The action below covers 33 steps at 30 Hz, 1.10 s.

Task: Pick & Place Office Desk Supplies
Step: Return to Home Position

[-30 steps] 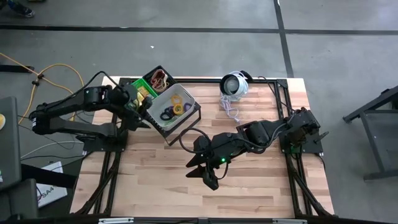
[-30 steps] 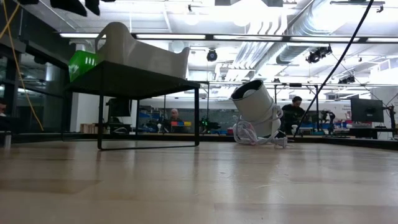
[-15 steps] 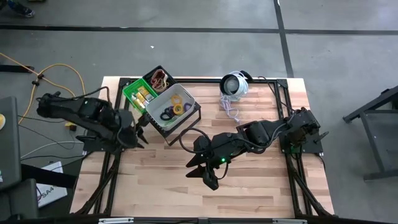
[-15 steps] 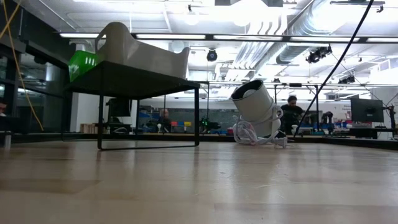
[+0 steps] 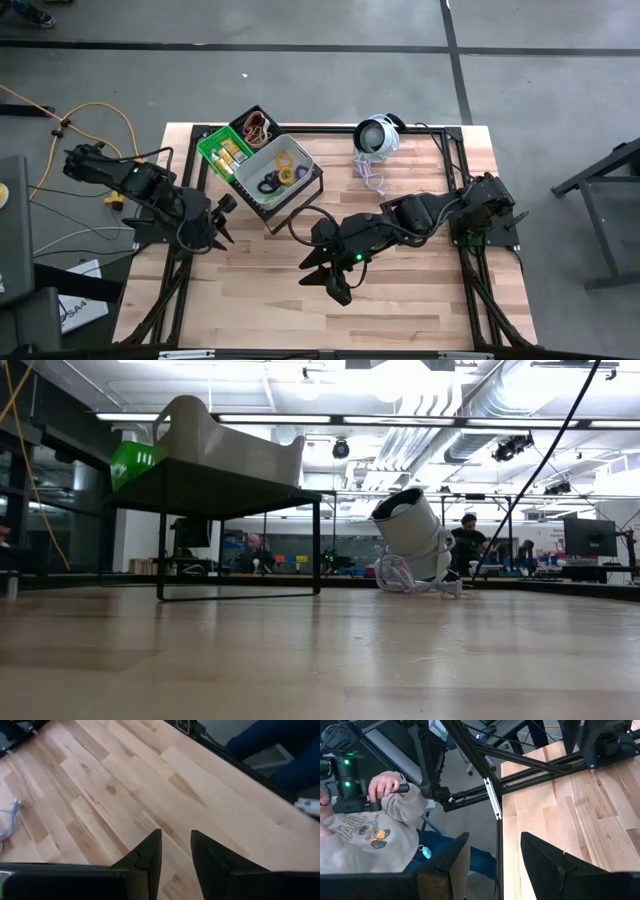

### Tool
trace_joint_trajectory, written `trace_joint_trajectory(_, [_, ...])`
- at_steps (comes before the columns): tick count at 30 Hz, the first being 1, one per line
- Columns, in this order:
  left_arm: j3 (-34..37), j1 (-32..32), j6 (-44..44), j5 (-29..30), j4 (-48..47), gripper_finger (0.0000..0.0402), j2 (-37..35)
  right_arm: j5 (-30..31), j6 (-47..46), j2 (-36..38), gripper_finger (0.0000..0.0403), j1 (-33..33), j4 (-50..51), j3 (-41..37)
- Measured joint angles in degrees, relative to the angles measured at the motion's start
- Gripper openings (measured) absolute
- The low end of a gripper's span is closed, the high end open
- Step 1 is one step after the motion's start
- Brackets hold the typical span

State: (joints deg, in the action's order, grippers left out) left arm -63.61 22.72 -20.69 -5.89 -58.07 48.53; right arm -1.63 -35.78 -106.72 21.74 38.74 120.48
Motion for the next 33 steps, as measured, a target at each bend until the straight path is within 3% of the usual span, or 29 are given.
trace_joint_trajectory(6, [2.7,0.5,6.7,-0.2,1.4,0.0097,-0.5,0.0,0.0,0.0,0.0164,0.0,0.0,0.0])
trace_joint_trajectory(22, [33.6,5.0,8.8,-0.3,31.0,0.0097,-16.5,0.0,0.0,0.0,0.0164,0.0,0.0,0.0])
trace_joint_trajectory(33, [46.2,8.9,8.8,-0.2,42.7,0.0097,-20.6,0.0,0.0,0.0,0.0164,0.0,0.0,0.0])
